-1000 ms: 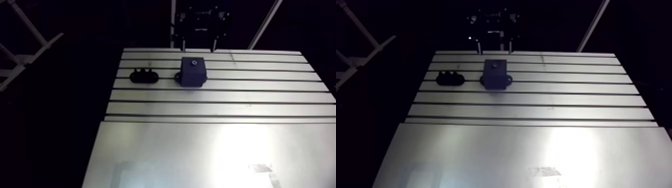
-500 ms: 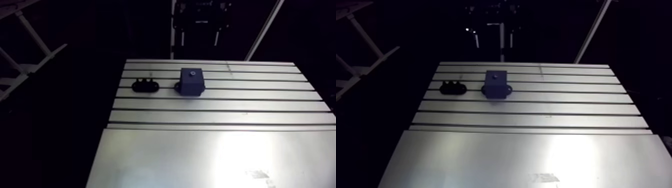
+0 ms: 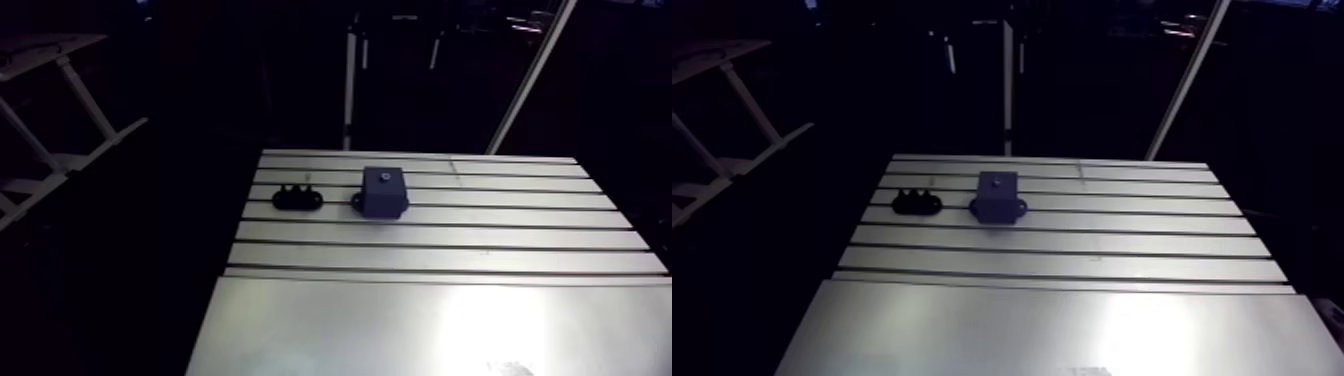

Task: Pick up the M10 bolt and insert it into the hole until fully seated.

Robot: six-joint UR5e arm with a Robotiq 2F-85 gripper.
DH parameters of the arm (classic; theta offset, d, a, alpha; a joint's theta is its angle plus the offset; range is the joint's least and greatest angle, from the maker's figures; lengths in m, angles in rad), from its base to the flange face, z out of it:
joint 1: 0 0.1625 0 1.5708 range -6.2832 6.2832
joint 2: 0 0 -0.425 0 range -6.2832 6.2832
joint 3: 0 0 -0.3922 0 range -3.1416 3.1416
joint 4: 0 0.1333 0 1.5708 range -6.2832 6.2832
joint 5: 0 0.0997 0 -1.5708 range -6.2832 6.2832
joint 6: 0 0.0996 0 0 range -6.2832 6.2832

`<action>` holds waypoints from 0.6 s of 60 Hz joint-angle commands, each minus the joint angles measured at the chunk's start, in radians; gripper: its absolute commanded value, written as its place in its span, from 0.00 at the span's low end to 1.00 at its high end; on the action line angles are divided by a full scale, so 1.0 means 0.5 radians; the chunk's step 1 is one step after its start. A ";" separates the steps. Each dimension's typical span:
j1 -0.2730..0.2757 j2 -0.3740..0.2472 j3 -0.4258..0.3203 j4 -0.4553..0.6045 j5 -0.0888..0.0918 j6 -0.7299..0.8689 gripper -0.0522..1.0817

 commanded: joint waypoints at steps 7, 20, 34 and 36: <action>0.037 -0.236 0.007 0.127 0.007 -0.005 0.05; 0.037 -0.358 0.100 0.115 0.007 -0.005 0.05; 0.026 -0.438 0.238 0.100 -0.008 -0.011 0.05; 0.017 -0.438 0.260 0.097 -0.008 -0.008 0.05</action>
